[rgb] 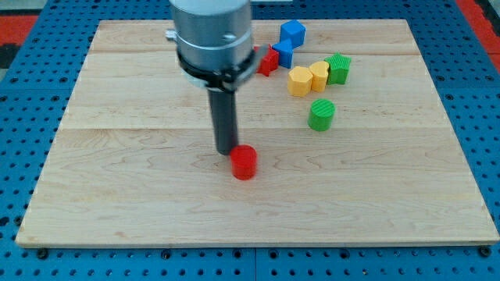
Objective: Place the green circle towards the top left of the red circle
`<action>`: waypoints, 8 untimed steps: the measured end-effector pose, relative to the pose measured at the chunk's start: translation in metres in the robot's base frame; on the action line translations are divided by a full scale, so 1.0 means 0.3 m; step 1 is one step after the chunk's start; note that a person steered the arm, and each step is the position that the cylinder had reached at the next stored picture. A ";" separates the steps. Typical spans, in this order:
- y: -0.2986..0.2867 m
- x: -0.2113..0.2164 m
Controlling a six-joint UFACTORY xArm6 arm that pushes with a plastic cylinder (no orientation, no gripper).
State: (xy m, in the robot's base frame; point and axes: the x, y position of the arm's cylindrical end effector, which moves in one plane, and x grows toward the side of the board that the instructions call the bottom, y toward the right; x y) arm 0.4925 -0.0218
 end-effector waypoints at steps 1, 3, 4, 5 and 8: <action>-0.003 -0.066; 0.085 0.002; 0.005 0.109; 0.195 0.014; 0.179 -0.080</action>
State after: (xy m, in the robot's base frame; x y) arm 0.4685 0.0319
